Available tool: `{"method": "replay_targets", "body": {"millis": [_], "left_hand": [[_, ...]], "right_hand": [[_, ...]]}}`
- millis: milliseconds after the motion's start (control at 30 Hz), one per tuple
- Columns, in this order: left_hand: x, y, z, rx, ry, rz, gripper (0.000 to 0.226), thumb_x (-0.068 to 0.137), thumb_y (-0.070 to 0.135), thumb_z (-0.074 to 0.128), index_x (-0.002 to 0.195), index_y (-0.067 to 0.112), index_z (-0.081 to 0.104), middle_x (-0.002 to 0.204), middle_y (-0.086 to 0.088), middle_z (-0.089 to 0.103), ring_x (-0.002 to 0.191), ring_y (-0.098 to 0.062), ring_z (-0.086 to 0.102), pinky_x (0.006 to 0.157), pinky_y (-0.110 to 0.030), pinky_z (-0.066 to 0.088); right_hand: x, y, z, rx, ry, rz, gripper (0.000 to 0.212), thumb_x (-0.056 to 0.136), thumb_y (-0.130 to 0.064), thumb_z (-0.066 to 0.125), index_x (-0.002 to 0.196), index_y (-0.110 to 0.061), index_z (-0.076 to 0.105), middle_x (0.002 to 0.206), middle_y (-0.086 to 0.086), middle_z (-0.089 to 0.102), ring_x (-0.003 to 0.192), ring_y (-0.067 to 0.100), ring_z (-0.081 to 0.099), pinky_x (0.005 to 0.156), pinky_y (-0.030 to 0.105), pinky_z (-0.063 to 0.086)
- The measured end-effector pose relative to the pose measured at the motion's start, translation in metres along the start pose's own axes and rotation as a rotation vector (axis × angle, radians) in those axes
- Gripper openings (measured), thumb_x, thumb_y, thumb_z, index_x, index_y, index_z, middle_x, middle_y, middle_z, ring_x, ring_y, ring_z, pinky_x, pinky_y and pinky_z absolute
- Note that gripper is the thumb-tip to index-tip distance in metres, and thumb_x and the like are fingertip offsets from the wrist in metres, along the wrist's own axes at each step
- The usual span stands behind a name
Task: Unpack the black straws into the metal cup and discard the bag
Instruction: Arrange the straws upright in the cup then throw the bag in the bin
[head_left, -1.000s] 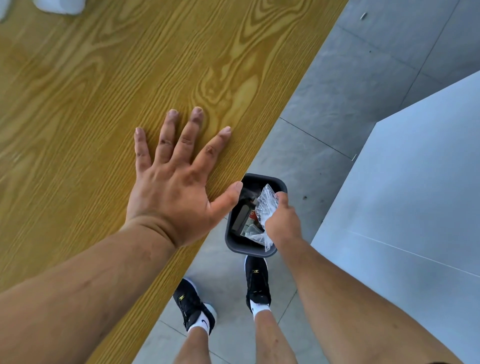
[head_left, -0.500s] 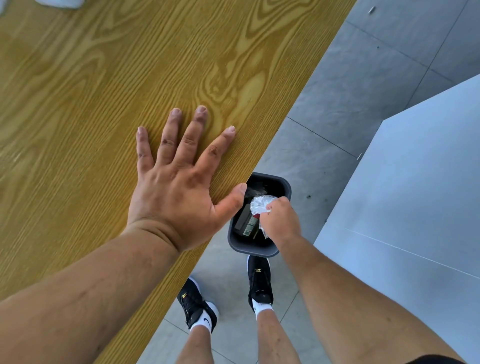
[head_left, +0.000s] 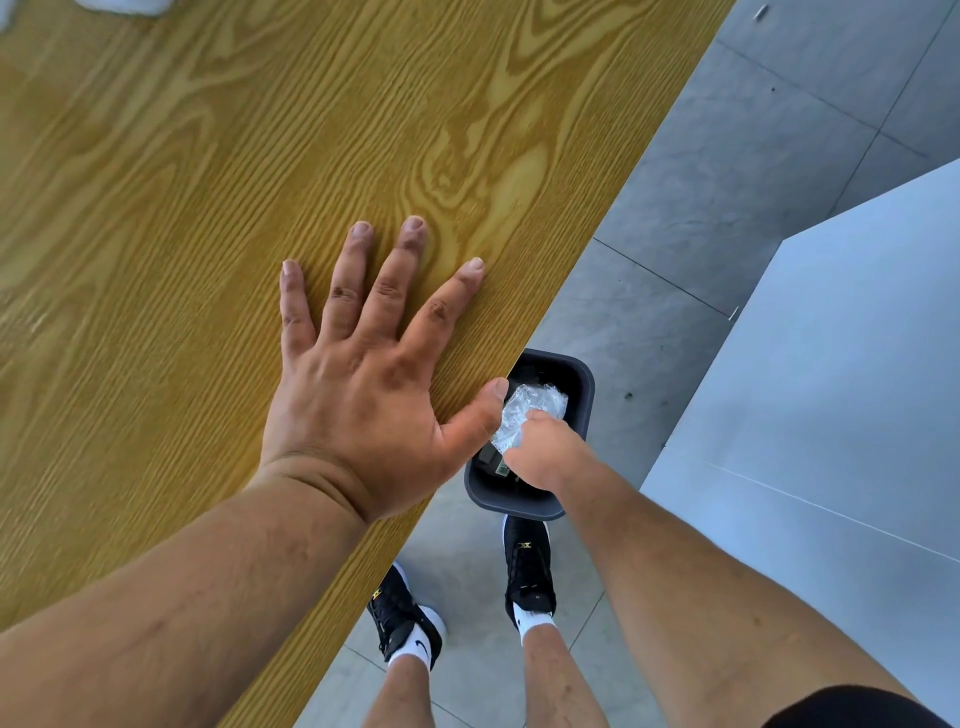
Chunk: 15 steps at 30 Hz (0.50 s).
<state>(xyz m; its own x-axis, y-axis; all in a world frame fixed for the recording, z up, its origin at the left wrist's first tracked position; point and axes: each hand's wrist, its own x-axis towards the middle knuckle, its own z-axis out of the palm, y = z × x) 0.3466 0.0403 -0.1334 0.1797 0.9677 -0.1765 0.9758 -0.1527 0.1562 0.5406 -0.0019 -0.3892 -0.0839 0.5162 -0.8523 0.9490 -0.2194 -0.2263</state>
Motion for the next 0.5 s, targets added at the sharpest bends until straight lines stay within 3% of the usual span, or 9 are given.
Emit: {"method": "replay_targets", "body": {"millis": [67, 167, 333, 500], "left_hand": [[0.0, 0.0, 0.0, 0.002, -0.001, 0.002, 0.085, 0.091, 0.082, 0.033, 0.165, 0.042, 0.023, 0.178, -0.001, 0.011, 0.164, -0.031, 0.0, 0.125, -0.072, 0.003], [0.0, -0.001, 0.0, 0.006, 0.001, 0.007, 0.085, 0.091, 0.081, 0.033, 0.165, 0.042, 0.022, 0.178, -0.002, 0.01, 0.164, -0.031, 0.0, 0.125, -0.072, 0.003], [-0.001, -0.001, 0.0, -0.003, 0.007, 0.011, 0.085, 0.09, 0.08, 0.037, 0.165, 0.042, 0.024, 0.178, -0.001, 0.011, 0.164, -0.031, 0.001, 0.125, -0.071, 0.002], [-0.001, -0.002, -0.001, 0.004, -0.002, 0.009, 0.085, 0.091, 0.081, 0.035, 0.165, 0.042, 0.023, 0.178, -0.001, 0.01, 0.164, -0.031, 0.0, 0.125, -0.072, 0.003]], "right_hand": [[0.004, 0.0, -0.001, -0.127, -0.035, -0.053, 0.051, 0.097, -0.034, 0.054, 0.14, -0.007, 0.059, 0.161, 0.001, 0.042, 0.14, 0.03, 0.045, 0.107, 0.045, 0.046], [0.01, 0.002, -0.002, -0.297, -0.115, -0.085, 0.063, 0.101, -0.039, 0.052, 0.156, -0.008, 0.048, 0.176, 0.003, 0.023, 0.162, 0.034, 0.016, 0.13, 0.054, 0.02], [0.02, 0.008, -0.001, -0.394, -0.158, -0.075, 0.071, 0.094, -0.049, 0.053, 0.156, -0.016, 0.049, 0.179, 0.0, 0.015, 0.164, 0.039, -0.01, 0.126, 0.071, -0.005], [0.02, 0.004, 0.0, -0.398, -0.135, -0.089, 0.073, 0.092, -0.046, 0.05, 0.161, -0.025, 0.043, 0.179, -0.002, 0.016, 0.163, 0.042, -0.013, 0.121, 0.075, -0.013]]}}
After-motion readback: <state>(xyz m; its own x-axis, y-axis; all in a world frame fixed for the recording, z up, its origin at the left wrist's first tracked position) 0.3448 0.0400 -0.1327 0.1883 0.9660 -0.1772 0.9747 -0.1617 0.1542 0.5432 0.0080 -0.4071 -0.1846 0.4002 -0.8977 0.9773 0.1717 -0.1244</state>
